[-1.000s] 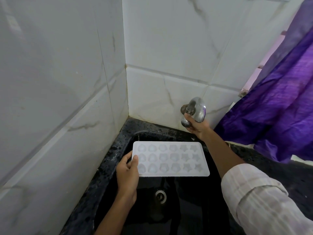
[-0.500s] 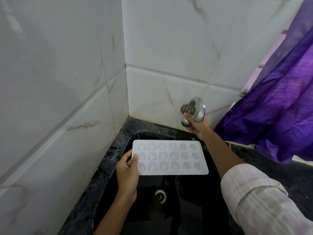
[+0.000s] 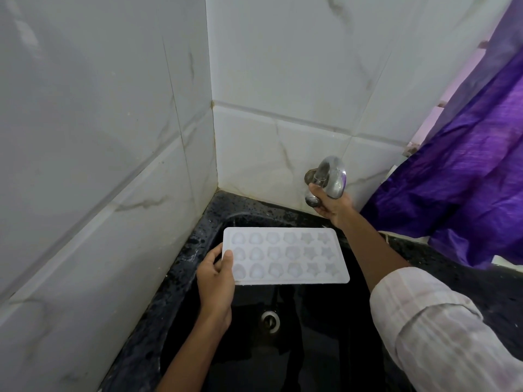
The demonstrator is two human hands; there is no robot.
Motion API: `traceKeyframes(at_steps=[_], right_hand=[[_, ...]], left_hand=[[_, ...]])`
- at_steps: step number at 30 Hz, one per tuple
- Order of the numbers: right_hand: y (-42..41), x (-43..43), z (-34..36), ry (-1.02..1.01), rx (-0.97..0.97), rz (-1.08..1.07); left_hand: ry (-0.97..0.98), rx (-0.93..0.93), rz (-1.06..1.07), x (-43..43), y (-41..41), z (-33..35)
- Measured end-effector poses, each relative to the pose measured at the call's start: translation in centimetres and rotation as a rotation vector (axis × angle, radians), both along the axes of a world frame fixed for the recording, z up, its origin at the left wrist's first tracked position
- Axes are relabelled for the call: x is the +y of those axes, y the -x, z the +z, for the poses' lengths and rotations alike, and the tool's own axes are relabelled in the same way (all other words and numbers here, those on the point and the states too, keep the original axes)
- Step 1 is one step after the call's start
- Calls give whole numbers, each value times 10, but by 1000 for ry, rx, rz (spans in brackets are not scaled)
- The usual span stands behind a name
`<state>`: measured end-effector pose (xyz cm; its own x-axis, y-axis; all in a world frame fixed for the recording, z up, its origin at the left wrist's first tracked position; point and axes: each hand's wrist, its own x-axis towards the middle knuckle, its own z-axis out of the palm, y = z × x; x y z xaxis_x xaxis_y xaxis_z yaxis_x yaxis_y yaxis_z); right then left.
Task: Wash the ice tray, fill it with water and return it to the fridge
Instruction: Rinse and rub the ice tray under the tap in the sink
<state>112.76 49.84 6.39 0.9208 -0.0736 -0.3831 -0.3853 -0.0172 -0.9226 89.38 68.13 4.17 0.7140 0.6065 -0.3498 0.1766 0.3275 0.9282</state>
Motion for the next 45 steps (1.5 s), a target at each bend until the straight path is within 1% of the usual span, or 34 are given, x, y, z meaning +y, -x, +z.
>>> traceKeyframes(at_steps=[6, 11, 14, 18, 21, 24, 27, 29, 32, 35, 36, 41, 45], right_hand=[[-6, -3, -7, 67, 5, 14], [-3, -4, -6, 83, -20, 19], [1, -10, -11, 113, -30, 27], [41, -13, -6, 193, -21, 56], [78, -16, -5, 131, -75, 84], [106, -17, -5, 144, -126, 86], [121, -22, -9, 339, -280, 136], [128, -27, -11, 464, -389, 212], [132, -32, -13, 632, -490, 340], [129, -35, -12, 801, -588, 423], [128, -35, -11, 838, -592, 456], [121, -37, -12, 932, -431, 649], [113, -40, -10, 986, -431, 713]], left_hand=[[1, 0, 8, 1, -1, -2], [9, -7, 13, 1, -1, -2], [6, -4, 46, 3, -1, -4], [-3, 7, 102, 9, 1, -8], [-7, 12, 130, 11, 1, -10], [-3, 12, 146, 10, 0, -10], [9, 14, 143, 8, 0, -10], [8, 9, 133, 6, 0, -9], [9, 2, 121, 2, 2, -8], [13, -2, 114, -3, 3, -7], [10, -7, 115, -4, 4, -7], [-14, -16, 116, -10, 6, -4], [-8, -20, 112, -11, 10, -3]])
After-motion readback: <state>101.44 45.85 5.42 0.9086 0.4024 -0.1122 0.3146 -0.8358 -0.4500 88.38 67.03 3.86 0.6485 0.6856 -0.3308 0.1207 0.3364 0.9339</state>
